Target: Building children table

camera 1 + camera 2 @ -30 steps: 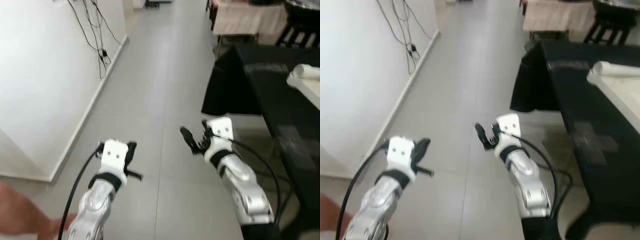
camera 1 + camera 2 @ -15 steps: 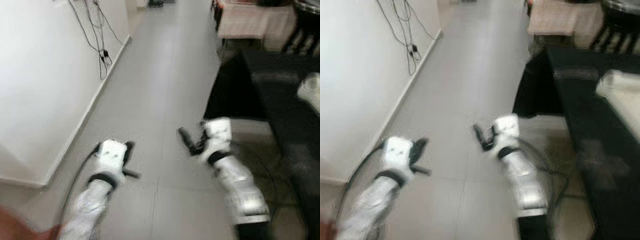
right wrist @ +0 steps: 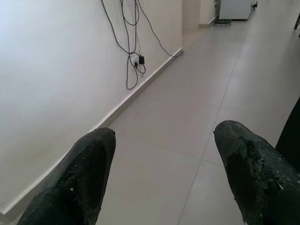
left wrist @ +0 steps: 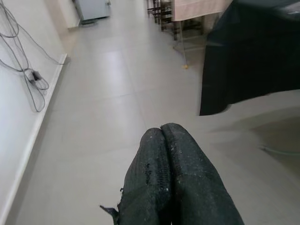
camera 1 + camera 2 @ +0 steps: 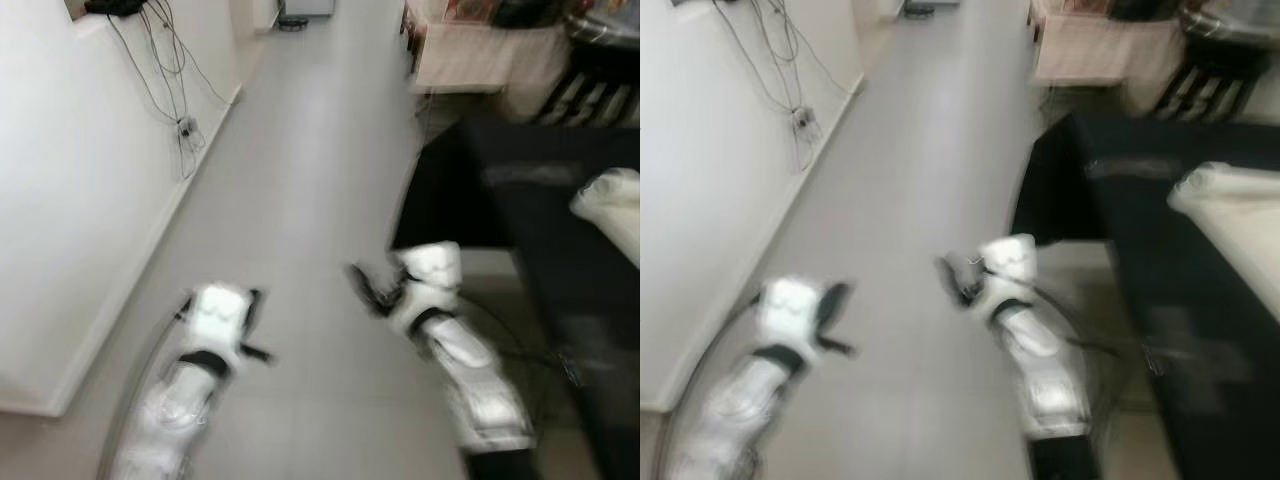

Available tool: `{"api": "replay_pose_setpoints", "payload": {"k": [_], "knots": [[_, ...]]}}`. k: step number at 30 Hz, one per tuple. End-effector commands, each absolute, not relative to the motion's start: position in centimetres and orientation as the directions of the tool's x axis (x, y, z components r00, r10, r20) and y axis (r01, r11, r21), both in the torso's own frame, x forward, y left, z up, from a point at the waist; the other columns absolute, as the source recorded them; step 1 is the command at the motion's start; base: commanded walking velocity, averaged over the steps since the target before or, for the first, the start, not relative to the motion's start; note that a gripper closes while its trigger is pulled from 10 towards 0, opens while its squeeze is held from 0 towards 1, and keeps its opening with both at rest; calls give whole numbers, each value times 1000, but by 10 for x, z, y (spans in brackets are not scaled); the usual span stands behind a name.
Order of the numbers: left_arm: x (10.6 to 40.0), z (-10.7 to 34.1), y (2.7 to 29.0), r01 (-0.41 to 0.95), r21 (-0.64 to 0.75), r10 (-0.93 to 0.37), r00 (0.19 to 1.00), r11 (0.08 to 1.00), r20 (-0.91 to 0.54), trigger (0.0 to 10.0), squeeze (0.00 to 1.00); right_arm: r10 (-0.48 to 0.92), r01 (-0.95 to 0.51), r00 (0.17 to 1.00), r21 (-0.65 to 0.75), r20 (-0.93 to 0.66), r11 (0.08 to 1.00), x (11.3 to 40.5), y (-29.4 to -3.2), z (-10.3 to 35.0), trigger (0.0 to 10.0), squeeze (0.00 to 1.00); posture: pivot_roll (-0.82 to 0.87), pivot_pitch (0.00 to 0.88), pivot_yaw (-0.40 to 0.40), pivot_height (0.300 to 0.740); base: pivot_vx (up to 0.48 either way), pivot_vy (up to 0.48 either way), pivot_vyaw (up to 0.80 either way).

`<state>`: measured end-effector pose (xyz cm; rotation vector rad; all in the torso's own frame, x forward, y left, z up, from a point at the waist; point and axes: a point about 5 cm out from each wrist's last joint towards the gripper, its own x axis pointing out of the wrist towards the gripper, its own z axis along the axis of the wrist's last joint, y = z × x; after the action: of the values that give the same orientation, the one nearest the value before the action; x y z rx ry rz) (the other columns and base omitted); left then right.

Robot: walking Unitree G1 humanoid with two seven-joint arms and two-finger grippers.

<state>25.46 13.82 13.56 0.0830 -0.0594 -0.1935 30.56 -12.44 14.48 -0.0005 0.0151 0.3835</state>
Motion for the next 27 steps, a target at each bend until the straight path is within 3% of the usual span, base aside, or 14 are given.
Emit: {"api": "replay_pose_setpoints", "payload": {"k": [1,27], "knots": [[254,134,134,208,85,-213,976,974,45,10000,0,350,-350,936,7,-26,937,305,-133,142,10000,0,53,100,-18,740,247,0,0],[254,134,134,208,82,-212,976,975,47,10000,0,352,-352,935,19,-29,936,305,-134,141,10000,0,53,100,-17,740,247,0,0]]}}
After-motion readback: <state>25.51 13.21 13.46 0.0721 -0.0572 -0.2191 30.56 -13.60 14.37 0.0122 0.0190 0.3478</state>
